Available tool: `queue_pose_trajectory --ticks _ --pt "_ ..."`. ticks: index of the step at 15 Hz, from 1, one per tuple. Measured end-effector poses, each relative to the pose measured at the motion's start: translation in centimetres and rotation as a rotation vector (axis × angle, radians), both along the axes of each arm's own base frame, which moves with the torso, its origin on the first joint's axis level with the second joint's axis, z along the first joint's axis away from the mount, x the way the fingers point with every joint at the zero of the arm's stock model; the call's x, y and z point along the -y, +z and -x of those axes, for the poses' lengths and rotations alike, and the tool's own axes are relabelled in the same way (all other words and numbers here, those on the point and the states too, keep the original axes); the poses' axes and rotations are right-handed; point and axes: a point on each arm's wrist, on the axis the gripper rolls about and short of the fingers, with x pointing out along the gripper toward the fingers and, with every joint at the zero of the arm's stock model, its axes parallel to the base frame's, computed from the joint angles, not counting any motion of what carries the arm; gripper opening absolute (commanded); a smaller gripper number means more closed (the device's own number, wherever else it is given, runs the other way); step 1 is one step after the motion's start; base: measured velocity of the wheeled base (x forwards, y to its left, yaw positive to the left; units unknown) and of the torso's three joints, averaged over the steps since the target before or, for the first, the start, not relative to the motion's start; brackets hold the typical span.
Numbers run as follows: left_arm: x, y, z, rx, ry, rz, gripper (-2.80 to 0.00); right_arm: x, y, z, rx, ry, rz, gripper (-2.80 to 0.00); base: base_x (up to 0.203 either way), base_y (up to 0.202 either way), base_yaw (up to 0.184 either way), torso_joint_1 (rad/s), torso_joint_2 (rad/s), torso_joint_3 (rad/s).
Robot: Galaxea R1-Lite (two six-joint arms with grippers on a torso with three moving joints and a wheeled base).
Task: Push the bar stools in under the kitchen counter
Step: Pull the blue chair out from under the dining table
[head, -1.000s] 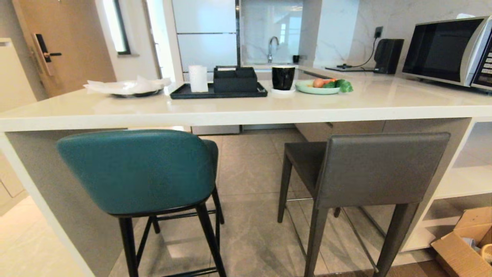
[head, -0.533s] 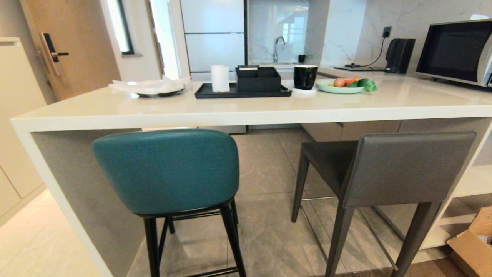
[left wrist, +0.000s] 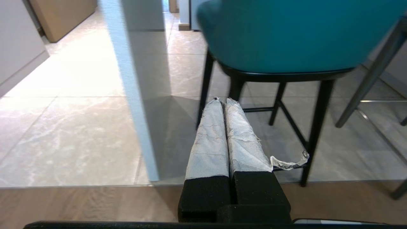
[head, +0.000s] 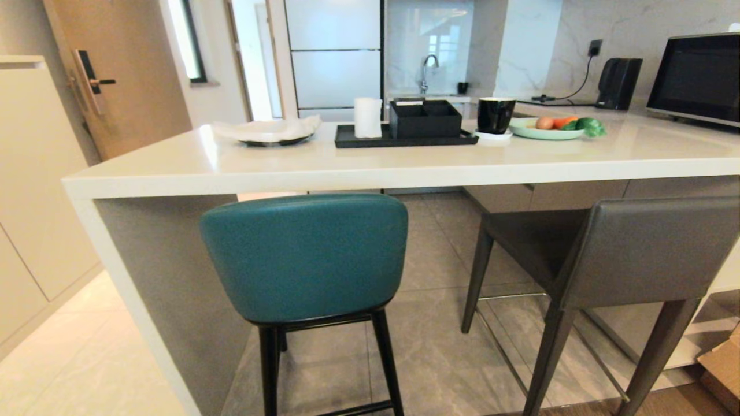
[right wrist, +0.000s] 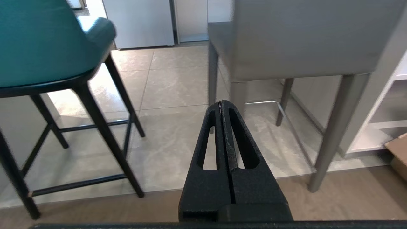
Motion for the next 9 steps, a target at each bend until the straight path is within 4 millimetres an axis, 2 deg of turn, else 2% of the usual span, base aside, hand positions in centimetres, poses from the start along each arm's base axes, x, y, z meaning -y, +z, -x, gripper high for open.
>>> queue_pose_trajectory --ticks 3,9 --pt "0.0 0.0 0.0 0.0 -0.001 0.0 -2.8 0.0 0.0 0.0 0.0 -0.001 -0.001 -2.8 0.0 0.163 -0.002 -0.001 0.0 0.002" --pt "0.0 0.0 0.0 0.0 0.0 0.0 -2.8 0.0 0.0 0.0 0.0 -0.001 -0.002 -2.8 0.0 0.01 -0.001 0.0 0.0 0.001"
